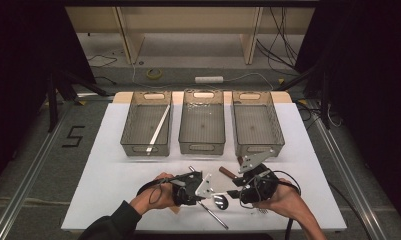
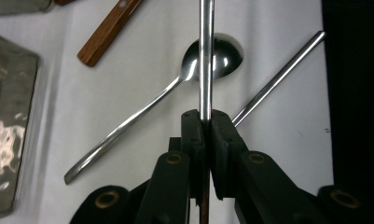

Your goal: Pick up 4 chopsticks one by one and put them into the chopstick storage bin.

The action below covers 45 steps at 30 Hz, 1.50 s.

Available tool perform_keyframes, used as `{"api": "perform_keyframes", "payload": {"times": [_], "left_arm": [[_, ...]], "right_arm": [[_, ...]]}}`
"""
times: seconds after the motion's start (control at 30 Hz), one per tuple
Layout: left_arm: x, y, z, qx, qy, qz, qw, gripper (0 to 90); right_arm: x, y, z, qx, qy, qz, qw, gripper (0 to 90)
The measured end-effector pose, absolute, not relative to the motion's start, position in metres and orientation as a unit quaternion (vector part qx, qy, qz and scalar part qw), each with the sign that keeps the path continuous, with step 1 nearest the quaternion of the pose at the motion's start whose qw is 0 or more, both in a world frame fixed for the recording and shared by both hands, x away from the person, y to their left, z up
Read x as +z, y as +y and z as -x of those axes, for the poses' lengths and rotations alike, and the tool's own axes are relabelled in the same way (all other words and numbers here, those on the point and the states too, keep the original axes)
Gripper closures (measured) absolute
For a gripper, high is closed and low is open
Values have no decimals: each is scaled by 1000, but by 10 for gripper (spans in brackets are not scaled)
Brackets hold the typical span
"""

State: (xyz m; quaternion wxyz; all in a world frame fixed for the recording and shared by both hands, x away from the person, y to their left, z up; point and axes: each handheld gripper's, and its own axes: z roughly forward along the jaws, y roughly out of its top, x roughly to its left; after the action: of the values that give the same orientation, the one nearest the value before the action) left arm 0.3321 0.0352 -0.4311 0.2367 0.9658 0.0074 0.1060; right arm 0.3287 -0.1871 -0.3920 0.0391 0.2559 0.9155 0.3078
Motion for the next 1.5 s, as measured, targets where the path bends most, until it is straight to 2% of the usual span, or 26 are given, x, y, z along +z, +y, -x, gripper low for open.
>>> {"api": "perform_keyframes", "payload": {"times": [0.07, 0.2, 0.47, 1.03, 1.5], "left_arm": [[-430, 38, -336, 109, 25, -965, 236, 848], [-425, 44, -342, 111, 63, -961, 244, 849], [-412, 62, -356, 121, 136, -947, 263, 848], [-387, 121, -399, 148, 311, -883, 319, 848], [-377, 171, -437, 159, 401, -836, 339, 848]], "right_arm": [[-389, -191, -329, 323, 906, -269, 57, 467], [-386, -196, -329, 338, 889, -299, 72, 406], [-394, -195, -320, 364, 866, -329, 96, 331], [-424, -182, -311, 391, 847, -351, 86, 264], [-431, -175, -304, 395, 848, -346, 73, 243]]}}
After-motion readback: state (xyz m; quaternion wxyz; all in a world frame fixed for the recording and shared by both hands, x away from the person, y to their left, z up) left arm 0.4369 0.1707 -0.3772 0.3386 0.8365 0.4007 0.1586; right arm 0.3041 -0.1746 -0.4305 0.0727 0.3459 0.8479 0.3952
